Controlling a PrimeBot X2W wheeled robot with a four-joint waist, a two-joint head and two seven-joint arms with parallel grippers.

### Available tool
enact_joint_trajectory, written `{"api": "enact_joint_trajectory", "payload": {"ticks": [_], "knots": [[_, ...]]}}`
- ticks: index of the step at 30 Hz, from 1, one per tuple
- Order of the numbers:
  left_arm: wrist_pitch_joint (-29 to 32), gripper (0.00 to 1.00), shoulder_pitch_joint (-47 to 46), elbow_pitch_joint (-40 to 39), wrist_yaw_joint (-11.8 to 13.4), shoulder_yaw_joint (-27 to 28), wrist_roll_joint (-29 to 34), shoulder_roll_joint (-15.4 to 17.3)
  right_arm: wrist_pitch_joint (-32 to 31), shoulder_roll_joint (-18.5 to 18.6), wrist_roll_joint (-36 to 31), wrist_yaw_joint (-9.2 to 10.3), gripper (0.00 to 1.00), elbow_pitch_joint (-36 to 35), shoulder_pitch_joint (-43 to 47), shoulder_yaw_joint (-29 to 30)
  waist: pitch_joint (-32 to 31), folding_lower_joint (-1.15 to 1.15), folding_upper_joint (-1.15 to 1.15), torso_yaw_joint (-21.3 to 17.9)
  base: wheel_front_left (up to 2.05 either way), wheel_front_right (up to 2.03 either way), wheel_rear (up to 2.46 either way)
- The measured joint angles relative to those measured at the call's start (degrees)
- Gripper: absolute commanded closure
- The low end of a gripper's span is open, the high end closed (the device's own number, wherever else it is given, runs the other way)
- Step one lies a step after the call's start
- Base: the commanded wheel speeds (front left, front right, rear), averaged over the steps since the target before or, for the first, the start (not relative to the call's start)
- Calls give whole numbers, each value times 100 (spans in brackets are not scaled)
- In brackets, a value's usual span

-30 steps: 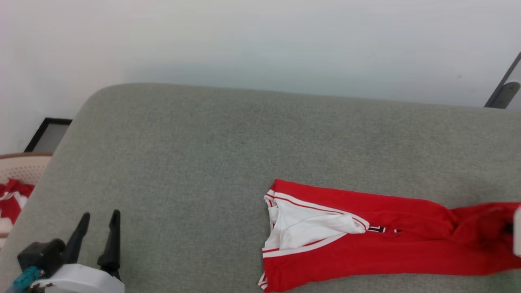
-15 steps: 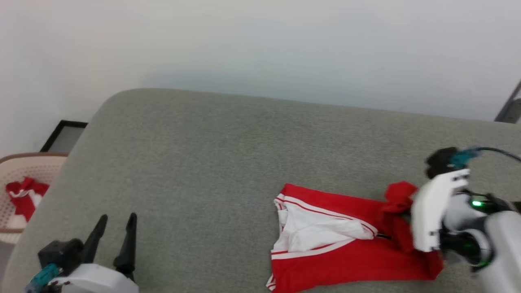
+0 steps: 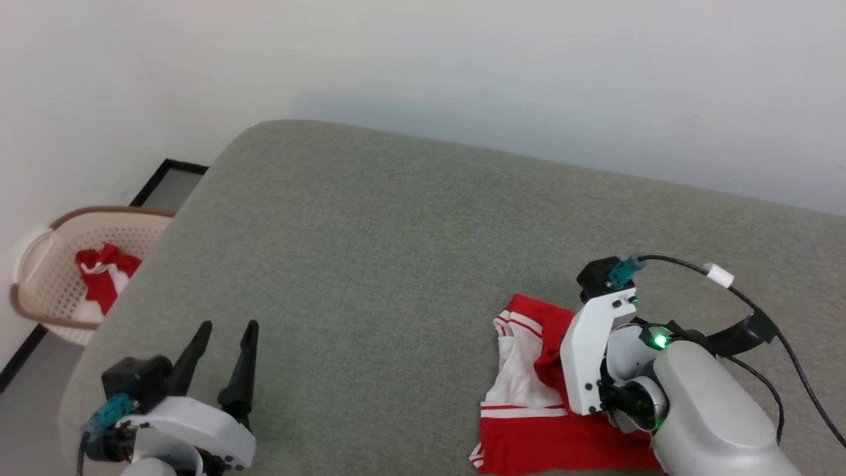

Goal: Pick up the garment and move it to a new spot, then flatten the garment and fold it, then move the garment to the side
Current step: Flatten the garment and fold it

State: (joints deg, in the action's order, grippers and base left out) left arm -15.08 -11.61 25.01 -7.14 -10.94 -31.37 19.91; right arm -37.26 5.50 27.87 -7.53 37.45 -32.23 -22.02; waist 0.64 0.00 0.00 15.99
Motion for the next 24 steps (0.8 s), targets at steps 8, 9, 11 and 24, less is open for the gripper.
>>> {"api": "enact_joint_trajectory", "payload": {"ticks": [8,9,11,24], "knots": [[1,0,-69,126,-18,25,-85,13,455,-182,138,0,0,740,-363,-323,61,0,0,30,0,0,0],[0,0,-66,127,-18,55,-89,26,478,-190,221,0,0,720,-400,-421,54,0,0,-4,0,0,0],[0,0,-31,116,-19,108,-90,42,506,-192,361,0,0,642,-446,-586,34,0,0,-83,0,0,0],[0,0,449,-130,-20,539,-29,233,2004,1092,356,0,0,-679,-110,-768,-129,0,0,-844,0,0,0]]}}
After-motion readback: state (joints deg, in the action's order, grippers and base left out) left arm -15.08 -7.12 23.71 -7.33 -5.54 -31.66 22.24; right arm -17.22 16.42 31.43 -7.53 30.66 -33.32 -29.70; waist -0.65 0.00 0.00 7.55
